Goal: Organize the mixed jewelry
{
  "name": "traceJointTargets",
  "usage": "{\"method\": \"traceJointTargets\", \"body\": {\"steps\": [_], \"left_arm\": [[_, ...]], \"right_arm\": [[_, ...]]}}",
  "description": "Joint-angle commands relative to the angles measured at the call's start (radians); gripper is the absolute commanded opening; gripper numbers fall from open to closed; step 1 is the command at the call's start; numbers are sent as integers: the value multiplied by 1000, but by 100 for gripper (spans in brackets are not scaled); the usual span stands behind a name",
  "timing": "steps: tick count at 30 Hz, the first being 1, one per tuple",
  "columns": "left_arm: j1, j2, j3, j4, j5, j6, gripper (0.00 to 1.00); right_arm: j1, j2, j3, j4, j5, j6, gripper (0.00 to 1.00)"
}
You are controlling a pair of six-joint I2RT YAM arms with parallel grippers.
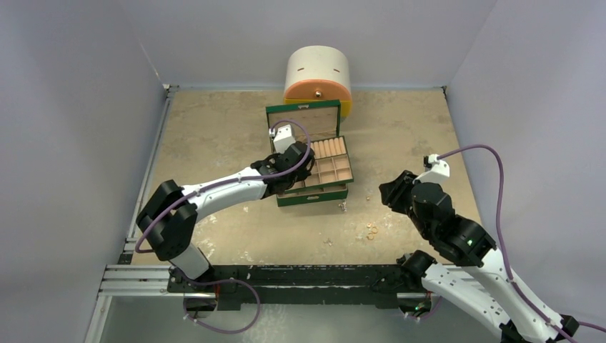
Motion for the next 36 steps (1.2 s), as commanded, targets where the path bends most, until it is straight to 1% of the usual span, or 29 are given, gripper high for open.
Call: {"method": "traceJointTargets", "body": {"steps": [1, 6, 13, 36], "left_arm": [[-4, 1, 21, 76, -46, -3, 0], [-1, 9, 13, 66, -58, 8, 0], [9, 18, -3, 63, -41, 17, 0], [22, -4, -80, 55, -41, 32, 0]], "right_arm": [[-4, 1, 16, 17, 20, 8, 41], [-4, 10, 12, 27, 14, 9, 41], [-3, 23, 15, 33, 9, 10, 41], [-4, 64, 10, 64, 8, 18, 41]]}}
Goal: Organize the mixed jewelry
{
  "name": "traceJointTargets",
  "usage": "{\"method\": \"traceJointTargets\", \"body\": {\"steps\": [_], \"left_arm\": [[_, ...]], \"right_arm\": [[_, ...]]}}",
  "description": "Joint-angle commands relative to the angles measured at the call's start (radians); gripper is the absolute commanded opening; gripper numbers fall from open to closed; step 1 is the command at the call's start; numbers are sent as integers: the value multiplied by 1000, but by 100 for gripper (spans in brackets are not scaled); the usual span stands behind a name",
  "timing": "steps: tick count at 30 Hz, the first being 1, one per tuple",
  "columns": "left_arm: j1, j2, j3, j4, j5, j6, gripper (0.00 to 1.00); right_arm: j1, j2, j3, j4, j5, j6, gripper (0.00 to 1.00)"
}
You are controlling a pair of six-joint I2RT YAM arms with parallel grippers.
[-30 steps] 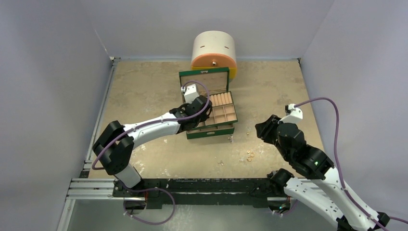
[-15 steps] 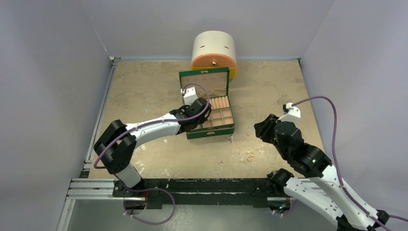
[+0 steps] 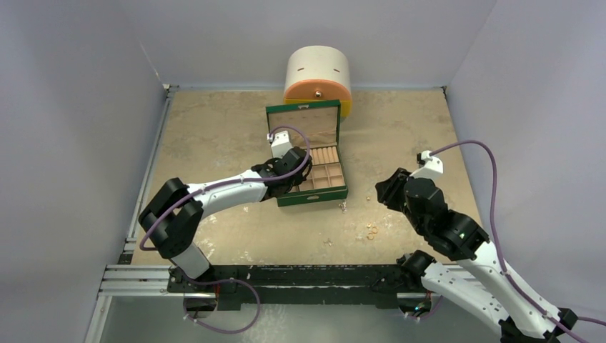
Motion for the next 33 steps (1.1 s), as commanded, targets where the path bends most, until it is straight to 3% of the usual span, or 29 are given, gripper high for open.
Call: {"method": "traceJointTargets", "body": {"steps": [1, 33], "left_arm": [[7, -26, -13, 32, -17, 14, 0], [38, 43, 34, 50, 6, 46, 0]], "right_arm": [[-4, 4, 8, 43, 12, 18, 41], [-3, 7, -16, 50, -2, 27, 41]]}}
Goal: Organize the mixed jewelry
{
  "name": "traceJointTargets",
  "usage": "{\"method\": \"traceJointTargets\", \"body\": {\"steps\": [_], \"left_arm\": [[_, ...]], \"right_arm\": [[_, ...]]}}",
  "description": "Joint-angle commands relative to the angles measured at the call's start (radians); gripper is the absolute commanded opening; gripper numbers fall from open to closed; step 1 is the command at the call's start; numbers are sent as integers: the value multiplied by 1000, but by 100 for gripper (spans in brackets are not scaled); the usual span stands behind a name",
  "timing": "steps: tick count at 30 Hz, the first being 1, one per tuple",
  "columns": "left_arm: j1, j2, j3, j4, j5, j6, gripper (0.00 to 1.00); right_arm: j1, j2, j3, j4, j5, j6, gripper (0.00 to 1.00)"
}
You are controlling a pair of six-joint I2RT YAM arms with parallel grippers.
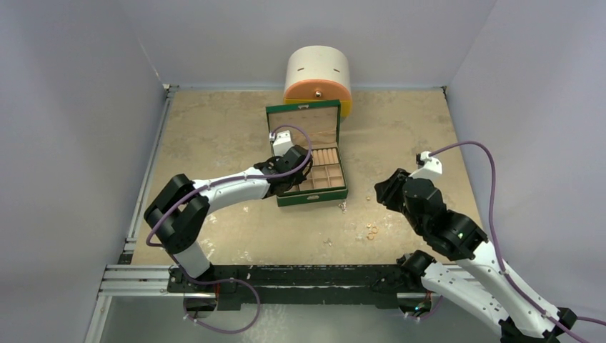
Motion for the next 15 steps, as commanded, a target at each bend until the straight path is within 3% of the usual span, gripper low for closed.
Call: {"method": "traceJointTargets", "body": {"steps": [1, 11, 15], "left_arm": [[15, 2, 12, 41, -18, 4, 0], [18, 32, -6, 41, -14, -11, 0], [18, 22, -9, 30, -10, -19, 18]], "right_arm": [[-4, 8, -5, 42, 1, 11, 41], [-4, 17, -6, 42, -2, 12, 43], [-4, 22, -3, 45, -4, 13, 45]]}}
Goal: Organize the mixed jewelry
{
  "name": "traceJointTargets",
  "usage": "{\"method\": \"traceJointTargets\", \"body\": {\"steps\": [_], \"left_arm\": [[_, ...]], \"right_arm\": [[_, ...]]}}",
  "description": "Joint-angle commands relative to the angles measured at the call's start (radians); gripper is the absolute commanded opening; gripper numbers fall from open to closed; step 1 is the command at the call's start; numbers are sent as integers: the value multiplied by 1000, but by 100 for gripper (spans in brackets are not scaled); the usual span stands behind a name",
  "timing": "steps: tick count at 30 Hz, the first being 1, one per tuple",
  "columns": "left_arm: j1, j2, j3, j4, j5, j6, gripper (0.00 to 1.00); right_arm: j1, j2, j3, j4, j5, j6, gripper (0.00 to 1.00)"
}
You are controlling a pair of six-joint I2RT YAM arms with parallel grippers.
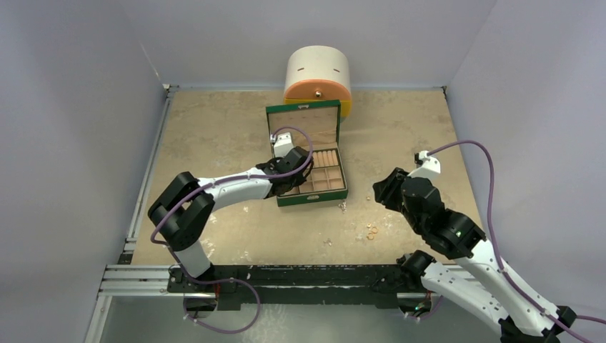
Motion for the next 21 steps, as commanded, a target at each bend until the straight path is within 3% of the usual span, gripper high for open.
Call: {"method": "traceJointTargets", "body": {"steps": [1, 6, 21], "left_arm": [[16, -18, -4, 12, -14, -16, 24], [15, -56, 8, -19, -18, -15, 37], [17, -261, 93, -152, -3, 100, 48]], "right_arm": [[-3, 10, 0, 38, -2, 11, 46], [-4, 29, -1, 42, -11, 9, 47], [-4, 115, -39, 47, -8, -8, 47]]}}
